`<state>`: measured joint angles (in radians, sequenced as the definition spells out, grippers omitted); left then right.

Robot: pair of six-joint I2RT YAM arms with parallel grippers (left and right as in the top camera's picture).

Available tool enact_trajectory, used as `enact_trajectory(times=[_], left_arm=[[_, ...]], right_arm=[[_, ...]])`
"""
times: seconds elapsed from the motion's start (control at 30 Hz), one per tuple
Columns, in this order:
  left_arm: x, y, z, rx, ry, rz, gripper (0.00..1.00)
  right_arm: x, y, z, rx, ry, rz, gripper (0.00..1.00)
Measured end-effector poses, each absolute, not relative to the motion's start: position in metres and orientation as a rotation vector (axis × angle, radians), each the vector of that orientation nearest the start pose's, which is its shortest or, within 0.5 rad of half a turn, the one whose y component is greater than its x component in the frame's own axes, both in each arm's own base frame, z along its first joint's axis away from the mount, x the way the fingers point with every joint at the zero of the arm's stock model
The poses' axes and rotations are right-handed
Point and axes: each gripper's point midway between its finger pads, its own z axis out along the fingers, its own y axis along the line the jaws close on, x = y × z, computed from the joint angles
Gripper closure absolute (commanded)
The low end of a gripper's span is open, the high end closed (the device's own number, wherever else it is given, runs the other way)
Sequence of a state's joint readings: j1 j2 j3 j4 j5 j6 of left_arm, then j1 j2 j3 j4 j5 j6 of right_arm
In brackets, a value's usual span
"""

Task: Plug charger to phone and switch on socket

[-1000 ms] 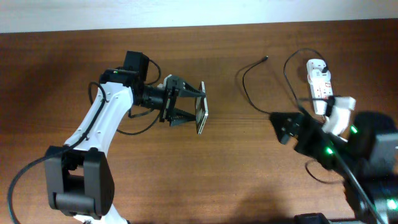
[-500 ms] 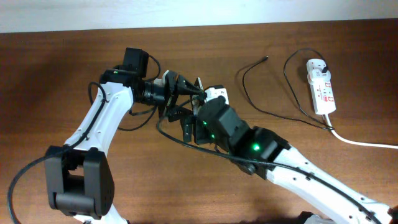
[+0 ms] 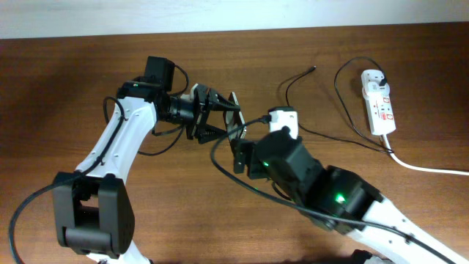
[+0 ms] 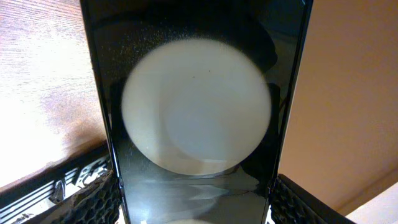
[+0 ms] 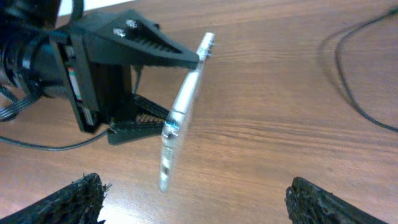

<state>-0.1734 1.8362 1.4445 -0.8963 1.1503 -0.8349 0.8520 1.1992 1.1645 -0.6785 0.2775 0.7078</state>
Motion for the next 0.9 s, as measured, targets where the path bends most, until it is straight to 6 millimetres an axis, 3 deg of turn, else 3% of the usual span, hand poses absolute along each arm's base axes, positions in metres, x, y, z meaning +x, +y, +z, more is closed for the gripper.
enact_trajectory(times=[0.03,0.2,0.27,0.33,0.73,0.9], left_arm=[[0.346,-0.22,0.192,-0.71,2.839,-1.851,0.59],[0.346,-0.22,0.192,-0.755,2.845,-1.853,0.59],[0.346,-0.22,0.192,-0.759,2.845,-1.854,0.59],[0.346,-0.22,0.192,-0.761,2.846,-1.854,0.59],[0.346,-0.22,0.192,-0.76,2.845,-1.854,0.59],[0.346,-0.22,0.191,-0.761,2.846,-1.848,0.59]], right_arm=[[0.272,0.241,0.244,-0.025,2.326,0.502,0.14],[0.292,0.265,0.232,-0.02,2.305,0.529,0.32],[0.297,0.271,0.222,-0.023,2.319,0.516,0.42],[0.3,0.274,0.223,-0.025,2.305,0.527,0.55],[0.314,0.279,0.211,0.005,2.287,0.478,0.66],[0.327,0.271,0.208,0.043,2.288,0.471,0.83]])
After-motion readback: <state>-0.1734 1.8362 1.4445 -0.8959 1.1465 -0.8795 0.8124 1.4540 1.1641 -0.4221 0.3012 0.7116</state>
